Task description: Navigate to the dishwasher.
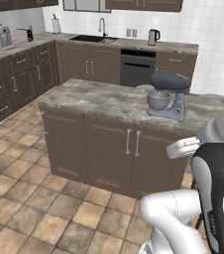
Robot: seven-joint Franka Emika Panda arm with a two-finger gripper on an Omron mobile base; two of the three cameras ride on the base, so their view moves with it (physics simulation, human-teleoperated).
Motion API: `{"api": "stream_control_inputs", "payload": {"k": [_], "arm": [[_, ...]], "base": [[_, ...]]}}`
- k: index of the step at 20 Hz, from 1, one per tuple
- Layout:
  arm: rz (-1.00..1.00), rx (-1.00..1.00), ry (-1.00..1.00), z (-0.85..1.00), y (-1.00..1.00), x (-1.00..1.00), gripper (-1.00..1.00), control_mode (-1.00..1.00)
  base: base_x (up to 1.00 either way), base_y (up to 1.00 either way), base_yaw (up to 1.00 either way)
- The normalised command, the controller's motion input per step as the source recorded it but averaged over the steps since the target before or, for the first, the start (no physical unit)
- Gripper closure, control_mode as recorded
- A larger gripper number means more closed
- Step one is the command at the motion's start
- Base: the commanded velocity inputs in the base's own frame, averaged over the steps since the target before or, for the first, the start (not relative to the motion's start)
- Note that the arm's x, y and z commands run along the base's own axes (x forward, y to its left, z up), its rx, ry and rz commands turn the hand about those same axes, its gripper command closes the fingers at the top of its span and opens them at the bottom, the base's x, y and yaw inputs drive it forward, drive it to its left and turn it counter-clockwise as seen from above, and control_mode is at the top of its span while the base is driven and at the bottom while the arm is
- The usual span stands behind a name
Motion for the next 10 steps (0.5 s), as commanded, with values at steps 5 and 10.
{"api": "stream_control_inputs", "payload": {"k": [5,10], "arm": [[0.0,0.0,0.0,0.0,0.0,0.0,-1.0,1.0],[0.0,0.0,0.0,0.0,0.0,0.0,-1.0,1.0]], "base": [[0.95,1.0,0.25],[1.0,1.0,0.06]]}}
